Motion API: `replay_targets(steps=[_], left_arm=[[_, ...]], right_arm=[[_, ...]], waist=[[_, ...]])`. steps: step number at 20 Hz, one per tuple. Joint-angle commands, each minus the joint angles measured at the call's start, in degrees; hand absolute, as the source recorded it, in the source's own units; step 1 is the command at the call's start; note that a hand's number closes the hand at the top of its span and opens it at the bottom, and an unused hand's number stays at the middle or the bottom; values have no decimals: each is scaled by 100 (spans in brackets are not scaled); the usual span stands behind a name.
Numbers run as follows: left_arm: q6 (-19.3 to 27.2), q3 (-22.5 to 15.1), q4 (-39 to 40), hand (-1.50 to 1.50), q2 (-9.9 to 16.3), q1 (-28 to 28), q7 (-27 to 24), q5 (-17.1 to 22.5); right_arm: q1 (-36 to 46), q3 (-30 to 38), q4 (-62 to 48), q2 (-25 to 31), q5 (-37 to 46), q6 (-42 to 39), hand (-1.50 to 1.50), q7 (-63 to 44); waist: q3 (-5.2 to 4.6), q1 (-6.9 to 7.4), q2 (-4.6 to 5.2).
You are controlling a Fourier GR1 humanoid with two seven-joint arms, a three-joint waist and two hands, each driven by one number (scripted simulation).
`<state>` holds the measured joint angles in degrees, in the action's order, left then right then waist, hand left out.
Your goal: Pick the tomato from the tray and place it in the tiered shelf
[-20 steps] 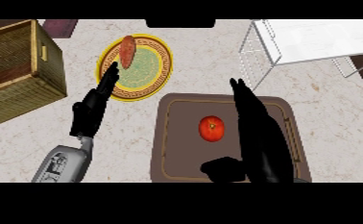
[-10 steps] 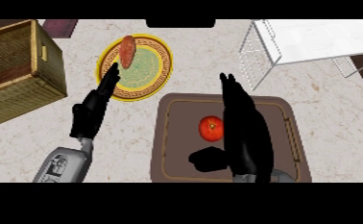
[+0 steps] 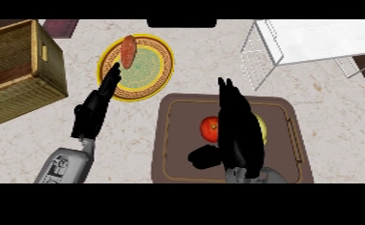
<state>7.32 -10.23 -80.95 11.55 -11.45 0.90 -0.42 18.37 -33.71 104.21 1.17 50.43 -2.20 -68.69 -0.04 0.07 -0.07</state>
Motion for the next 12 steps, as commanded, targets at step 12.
replay_targets(steps=[12], left_arm=[[-110,99,-125,0,-73,52,59,-87]], right_arm=[[-148,139,-130,-113,-4,-377,-150,-960]], waist=[[2,-10,1]])
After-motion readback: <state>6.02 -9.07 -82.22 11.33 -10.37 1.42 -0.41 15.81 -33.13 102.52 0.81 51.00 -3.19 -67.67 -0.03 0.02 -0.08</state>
